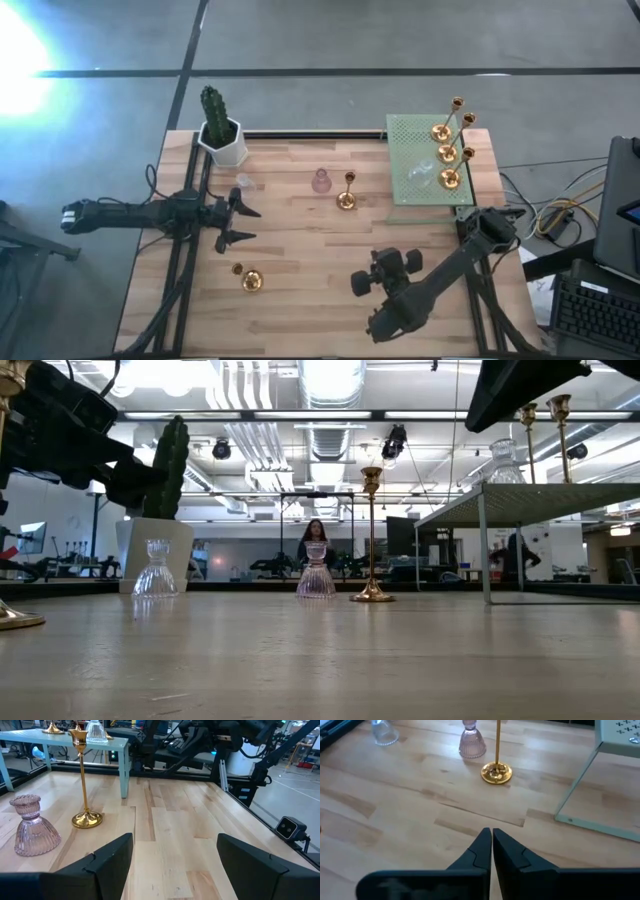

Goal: Pick & Place candle stick holders
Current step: Put the bottom transparent glass candle holder on the shelf

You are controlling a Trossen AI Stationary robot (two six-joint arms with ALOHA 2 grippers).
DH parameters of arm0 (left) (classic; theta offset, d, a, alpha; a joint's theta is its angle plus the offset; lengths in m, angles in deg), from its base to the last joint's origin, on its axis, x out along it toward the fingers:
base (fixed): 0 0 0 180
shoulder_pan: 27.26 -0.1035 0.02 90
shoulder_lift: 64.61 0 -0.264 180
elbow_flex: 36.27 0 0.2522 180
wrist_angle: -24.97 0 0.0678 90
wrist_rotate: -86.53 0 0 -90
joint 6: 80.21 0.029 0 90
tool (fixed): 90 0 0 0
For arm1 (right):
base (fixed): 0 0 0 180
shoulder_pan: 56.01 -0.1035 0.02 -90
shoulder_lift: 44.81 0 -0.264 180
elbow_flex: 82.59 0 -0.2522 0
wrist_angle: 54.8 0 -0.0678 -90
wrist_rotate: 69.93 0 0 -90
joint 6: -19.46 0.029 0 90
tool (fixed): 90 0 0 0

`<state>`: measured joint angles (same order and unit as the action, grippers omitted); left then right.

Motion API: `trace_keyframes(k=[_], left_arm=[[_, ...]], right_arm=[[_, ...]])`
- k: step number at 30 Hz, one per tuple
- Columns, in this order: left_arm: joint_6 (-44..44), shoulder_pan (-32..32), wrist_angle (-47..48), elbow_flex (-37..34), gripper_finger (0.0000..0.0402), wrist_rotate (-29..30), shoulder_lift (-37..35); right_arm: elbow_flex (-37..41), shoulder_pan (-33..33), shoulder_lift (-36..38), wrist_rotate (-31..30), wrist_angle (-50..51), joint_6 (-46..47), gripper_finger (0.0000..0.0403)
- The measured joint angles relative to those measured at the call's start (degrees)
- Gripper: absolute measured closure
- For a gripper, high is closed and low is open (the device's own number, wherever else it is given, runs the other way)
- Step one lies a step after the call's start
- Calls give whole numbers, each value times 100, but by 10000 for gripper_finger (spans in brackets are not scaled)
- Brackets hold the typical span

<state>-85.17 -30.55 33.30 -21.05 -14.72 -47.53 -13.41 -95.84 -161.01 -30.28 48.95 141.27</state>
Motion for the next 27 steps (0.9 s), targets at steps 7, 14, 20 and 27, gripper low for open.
trace_keyframes(k=[7, 14, 20, 27], left_arm=[[-1, 0, -2, -1, 108, 0, 0], [-1, 0, -4, -1, 108, 0, 0], [1, 0, -4, -1, 108, 0, 0], [-1, 0, -4, 0, 108, 0, -2]], right_arm=[[0, -4, 0, -2, -30, -57, 390], [0, -4, 0, -14, -72, -369, 390], [8, 179, 72, -238, -14, -367, 390], [975, 359, 988, 251, 7, 69, 394]])
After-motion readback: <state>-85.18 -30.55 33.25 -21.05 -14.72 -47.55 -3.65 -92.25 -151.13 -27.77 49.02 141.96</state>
